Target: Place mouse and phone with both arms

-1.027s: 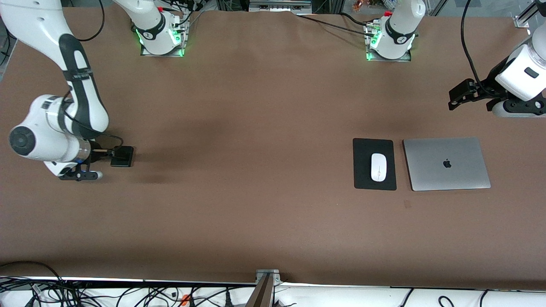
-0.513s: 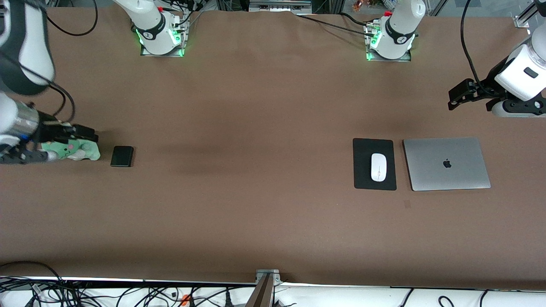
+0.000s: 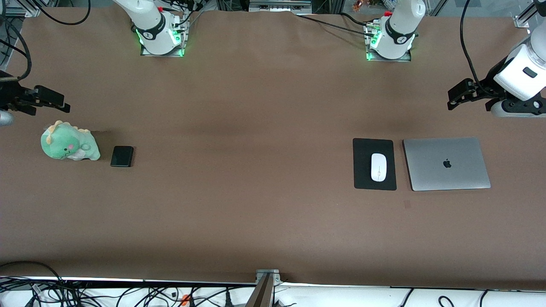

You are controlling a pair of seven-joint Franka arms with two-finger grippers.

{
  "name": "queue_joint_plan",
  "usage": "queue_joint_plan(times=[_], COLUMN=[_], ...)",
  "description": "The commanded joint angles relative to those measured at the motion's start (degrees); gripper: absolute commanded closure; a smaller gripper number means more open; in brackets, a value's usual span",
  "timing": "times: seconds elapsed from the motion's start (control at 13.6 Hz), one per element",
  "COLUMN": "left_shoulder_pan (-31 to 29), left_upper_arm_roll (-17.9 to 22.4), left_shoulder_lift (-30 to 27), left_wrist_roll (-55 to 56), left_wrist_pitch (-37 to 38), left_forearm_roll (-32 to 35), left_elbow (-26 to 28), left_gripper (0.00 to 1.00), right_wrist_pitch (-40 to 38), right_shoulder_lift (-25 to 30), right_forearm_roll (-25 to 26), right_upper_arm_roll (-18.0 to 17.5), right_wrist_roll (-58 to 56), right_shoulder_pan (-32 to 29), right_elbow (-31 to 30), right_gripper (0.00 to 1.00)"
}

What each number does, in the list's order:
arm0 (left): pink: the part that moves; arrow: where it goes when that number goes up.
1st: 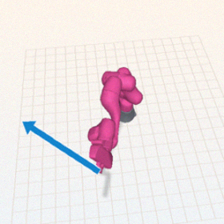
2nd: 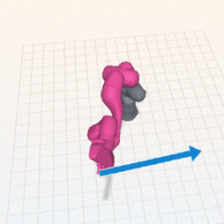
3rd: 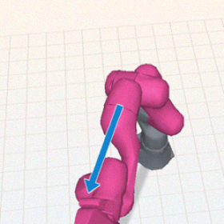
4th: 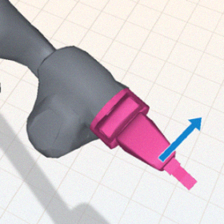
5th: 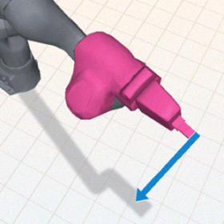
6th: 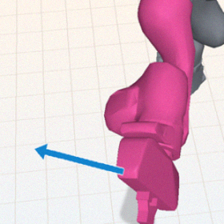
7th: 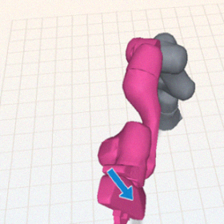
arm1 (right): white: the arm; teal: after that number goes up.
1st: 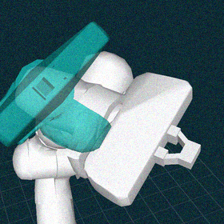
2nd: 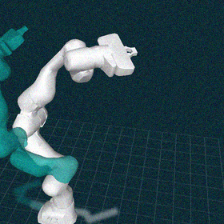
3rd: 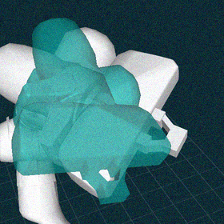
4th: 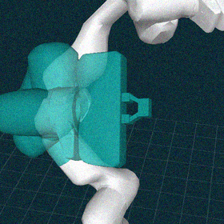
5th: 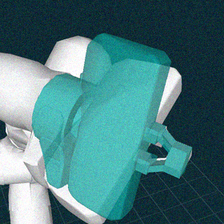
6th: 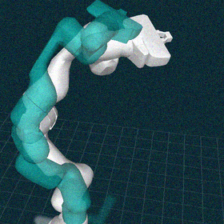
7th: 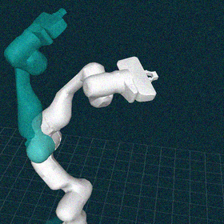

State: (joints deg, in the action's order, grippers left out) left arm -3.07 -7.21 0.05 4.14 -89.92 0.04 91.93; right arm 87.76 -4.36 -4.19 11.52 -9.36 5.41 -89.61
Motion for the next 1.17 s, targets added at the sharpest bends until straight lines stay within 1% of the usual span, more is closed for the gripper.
queue_joint_plan(times=[0.0,0.37,0.59,1.1], left_shoulder_pan=[0.26,0.35,0.26,0.26], left_upper_arm_roll=[0.09,0.09,-0.17,-0.18], left_shoulder_lift=[0.22,0.48,0.66,1.36], left_wrist_roll=[-0.18,-0.01,-0.10,-0.09], left_wrist_pitch=[0.18,0.27,0.36,1.06], left_forearm_roll=[-0.74,-0.74,-0.74,-0.83], left_elbow=[-0.79,-1.05,-1.05,-2.19], left_gripper=[0.00,0.00,0.00,0.00], right_wrist_pitch=[-3.38,-3.73,-3.65,-3.73], right_shoulder_lift=[1.72,3.57,3.66,3.66], right_forearm_roll=[1.63,2.78,3.57,3.57], right_upper_arm_roll=[-0.01,-0.18,-0.36,-0.36], right_wrist_roll=[0.40,0.49,0.49,0.49], right_shoulder_pan=[-0.31,-0.31,-0.31,-0.31], right_elbow=[1.02,1.19,1.28,1.37], right_gripper=[0.00,0.00,0.00,0.00])
